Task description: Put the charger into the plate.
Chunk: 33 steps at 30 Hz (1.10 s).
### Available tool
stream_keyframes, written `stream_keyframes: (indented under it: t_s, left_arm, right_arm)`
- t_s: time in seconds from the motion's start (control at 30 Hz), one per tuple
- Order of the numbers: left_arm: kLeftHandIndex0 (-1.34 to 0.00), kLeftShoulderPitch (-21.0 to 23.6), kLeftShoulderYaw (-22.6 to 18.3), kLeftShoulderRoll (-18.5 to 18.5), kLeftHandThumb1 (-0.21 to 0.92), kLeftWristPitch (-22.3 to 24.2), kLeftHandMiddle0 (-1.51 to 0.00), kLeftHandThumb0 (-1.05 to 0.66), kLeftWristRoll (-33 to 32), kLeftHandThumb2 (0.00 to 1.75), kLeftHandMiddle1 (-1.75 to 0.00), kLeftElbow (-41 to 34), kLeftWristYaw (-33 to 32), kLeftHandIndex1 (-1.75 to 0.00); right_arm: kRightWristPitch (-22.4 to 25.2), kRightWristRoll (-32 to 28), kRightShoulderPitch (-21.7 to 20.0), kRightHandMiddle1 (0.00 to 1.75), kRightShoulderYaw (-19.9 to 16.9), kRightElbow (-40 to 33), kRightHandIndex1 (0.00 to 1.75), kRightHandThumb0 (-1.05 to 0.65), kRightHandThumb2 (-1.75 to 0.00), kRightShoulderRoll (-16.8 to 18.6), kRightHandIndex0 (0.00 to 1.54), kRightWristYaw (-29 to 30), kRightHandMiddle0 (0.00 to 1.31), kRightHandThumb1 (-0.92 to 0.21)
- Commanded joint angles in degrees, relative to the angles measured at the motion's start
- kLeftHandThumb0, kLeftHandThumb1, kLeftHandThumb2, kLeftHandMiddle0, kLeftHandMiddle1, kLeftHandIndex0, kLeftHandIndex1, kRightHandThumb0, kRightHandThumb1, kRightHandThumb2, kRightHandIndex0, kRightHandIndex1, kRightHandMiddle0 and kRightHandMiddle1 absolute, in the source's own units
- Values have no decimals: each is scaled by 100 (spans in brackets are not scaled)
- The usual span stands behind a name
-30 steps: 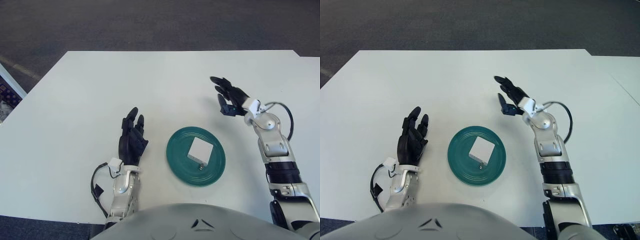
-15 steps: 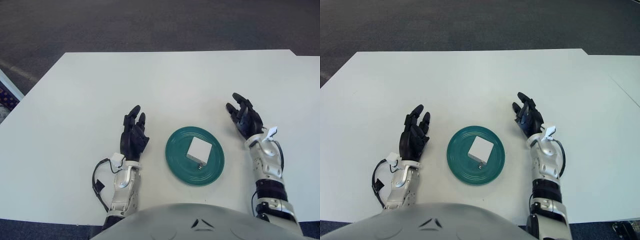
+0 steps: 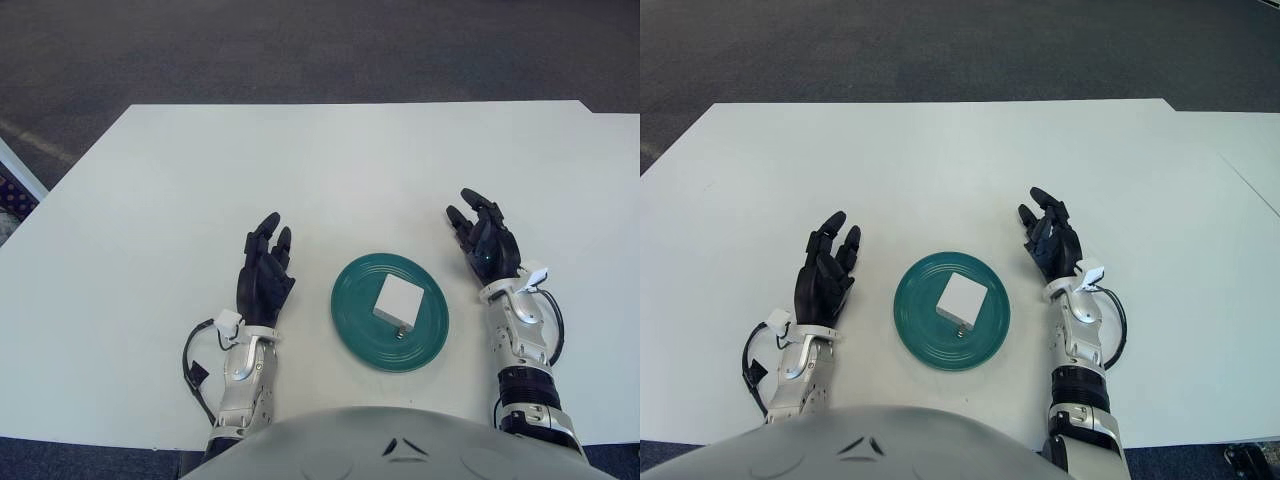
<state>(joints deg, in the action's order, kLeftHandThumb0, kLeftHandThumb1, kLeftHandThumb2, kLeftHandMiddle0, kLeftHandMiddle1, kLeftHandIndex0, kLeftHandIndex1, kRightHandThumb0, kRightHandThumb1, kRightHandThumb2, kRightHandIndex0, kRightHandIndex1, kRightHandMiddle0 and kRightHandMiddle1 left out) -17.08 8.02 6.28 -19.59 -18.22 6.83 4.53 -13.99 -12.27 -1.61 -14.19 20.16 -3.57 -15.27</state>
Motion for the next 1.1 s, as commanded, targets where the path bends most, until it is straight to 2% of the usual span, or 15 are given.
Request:
stream_keyframes:
  t_s: [0.0,0.3,0.6,0.87,1.07]
  left_arm:
    - [0,-396,-96,127,92,226,-34,-104,-48,94,-1,390,90,-78]
    - [0,-358,-171,101,92,163,-33,-105,-35,95,0,539,276,-71]
    - [0,-285,-371,64,92,243,-29,-101,-318,95,0,795,695,-61]
    - [0,-302,-486,42,92,224,-28,-97,-96,93,0,802,584,-55]
    - [0,-291,-585,31,92,208,-27,-97,-165,91,0,804,736,-54]
  right_arm:
    - [180,86,421,77,124,195,6,-91,-92,136,37,109,0,-92]
    - [-55,67,671,75,295,238,5,-89,-93,204,37,116,0,-92]
    - [-422,222,797,69,493,412,2,-90,-93,309,35,252,0,-92]
    - [-671,349,785,67,578,729,0,-91,-95,431,31,495,0,-92]
    - [-868,355,779,67,636,858,0,-91,-96,523,30,588,0,-92]
